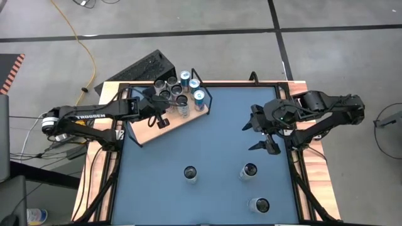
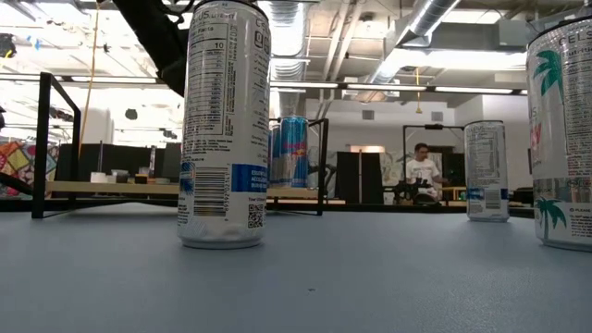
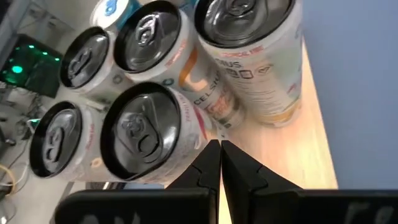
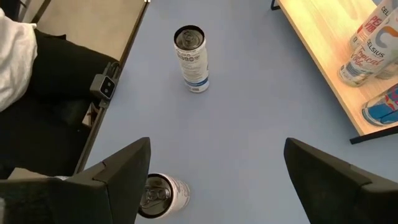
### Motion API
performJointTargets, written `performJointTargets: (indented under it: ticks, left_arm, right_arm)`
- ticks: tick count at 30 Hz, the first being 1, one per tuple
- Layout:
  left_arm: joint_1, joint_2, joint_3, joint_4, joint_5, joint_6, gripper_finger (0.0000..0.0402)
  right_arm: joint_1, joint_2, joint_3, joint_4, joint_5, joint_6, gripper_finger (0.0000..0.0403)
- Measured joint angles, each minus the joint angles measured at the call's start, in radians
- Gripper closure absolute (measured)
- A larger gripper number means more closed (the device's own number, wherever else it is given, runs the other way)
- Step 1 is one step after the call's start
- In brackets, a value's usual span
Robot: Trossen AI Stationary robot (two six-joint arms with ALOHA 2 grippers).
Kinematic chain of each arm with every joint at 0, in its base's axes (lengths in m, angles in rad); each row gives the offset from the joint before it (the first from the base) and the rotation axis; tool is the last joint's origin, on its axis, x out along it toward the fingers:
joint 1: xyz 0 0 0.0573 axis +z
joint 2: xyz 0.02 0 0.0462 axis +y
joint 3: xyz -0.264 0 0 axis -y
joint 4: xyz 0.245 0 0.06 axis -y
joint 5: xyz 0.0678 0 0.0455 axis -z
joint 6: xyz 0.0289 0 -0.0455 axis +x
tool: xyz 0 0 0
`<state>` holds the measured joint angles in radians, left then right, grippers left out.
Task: Place canned beverage on shelf
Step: Put the top white and pink soda can on the shelf aligned with the other white and pink soda can
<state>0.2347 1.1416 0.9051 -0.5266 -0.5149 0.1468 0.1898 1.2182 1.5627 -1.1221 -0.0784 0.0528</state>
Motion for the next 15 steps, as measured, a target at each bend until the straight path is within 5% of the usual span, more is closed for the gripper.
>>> performJointTargets:
  ticks: [9, 15]
  left_arm:
    - [0.0, 0.0, -0.017, -0.002, -0.09, -0.02, 0.0401]
    - [-0.01, -0.027, -0.017, -0.006, -0.038, -0.095, 0.0401]
  right_arm:
    - [0.0, 0.0, 0.0, 0.0, 0.0, 0.0, 0.0053]
    - [0.0, 0.0, 0.0, -0.001, 0.0, 0.001, 0.0053]
